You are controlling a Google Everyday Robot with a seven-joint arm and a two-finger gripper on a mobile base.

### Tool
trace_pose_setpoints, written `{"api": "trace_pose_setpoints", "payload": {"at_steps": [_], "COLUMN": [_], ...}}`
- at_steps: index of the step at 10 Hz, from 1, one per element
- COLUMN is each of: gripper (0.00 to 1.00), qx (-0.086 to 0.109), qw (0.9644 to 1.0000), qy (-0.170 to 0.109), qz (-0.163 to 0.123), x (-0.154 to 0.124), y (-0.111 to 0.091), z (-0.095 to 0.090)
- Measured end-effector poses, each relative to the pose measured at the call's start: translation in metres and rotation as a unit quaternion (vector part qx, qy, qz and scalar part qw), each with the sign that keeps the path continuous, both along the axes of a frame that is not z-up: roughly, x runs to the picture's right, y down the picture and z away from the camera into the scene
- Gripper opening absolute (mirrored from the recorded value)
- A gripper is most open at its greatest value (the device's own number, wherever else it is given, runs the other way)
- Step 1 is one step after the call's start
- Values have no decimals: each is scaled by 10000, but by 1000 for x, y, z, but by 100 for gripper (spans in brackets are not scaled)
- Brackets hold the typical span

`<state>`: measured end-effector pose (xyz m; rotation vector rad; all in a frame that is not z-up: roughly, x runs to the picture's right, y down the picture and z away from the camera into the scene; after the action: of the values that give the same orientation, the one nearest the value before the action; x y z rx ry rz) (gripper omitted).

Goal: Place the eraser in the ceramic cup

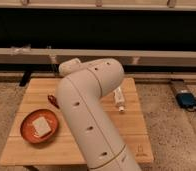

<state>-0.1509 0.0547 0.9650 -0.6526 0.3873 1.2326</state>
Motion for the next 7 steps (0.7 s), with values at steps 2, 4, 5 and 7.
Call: {"api": "trace_pose_setpoints", "payload": {"at_steps": [2, 4, 5, 7], "gripper": [18, 2, 0, 0], "qx": [-23, 18, 53, 231], "qw": [10000, 9999, 9999, 9996], "qy": [-56, -93, -115, -170], "qz": [26, 60, 60, 58], "x": [-3, -4, -5, -6], "y": [-1, -8, -11, -19], "z": [-13, -33, -43, -79]}}
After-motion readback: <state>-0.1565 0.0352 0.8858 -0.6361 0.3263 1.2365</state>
